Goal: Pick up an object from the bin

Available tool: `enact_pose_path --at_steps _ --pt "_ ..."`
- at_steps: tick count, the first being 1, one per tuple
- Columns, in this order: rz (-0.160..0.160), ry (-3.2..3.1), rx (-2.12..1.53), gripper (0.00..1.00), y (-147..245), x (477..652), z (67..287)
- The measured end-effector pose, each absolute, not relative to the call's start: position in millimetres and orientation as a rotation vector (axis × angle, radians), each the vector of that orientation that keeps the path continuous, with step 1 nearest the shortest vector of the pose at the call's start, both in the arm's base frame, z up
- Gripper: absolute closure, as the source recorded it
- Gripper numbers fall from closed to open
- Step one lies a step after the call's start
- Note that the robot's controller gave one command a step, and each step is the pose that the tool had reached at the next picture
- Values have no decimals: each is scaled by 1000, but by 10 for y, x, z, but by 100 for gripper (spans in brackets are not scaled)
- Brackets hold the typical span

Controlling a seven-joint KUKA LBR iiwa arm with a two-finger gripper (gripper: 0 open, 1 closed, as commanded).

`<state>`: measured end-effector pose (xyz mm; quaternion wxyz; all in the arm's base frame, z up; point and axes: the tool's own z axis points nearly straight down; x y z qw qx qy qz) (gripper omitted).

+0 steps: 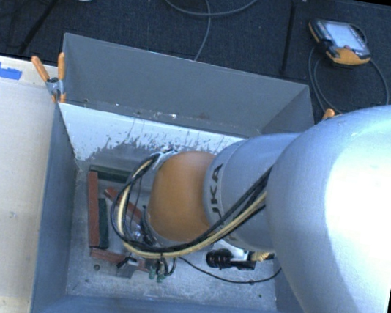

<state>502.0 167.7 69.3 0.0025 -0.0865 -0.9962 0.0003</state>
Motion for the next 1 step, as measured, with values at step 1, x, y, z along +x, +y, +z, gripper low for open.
enact_pose_path --at_steps 1 --pt "-2 -3131 -292 100 1855 5049 2353"
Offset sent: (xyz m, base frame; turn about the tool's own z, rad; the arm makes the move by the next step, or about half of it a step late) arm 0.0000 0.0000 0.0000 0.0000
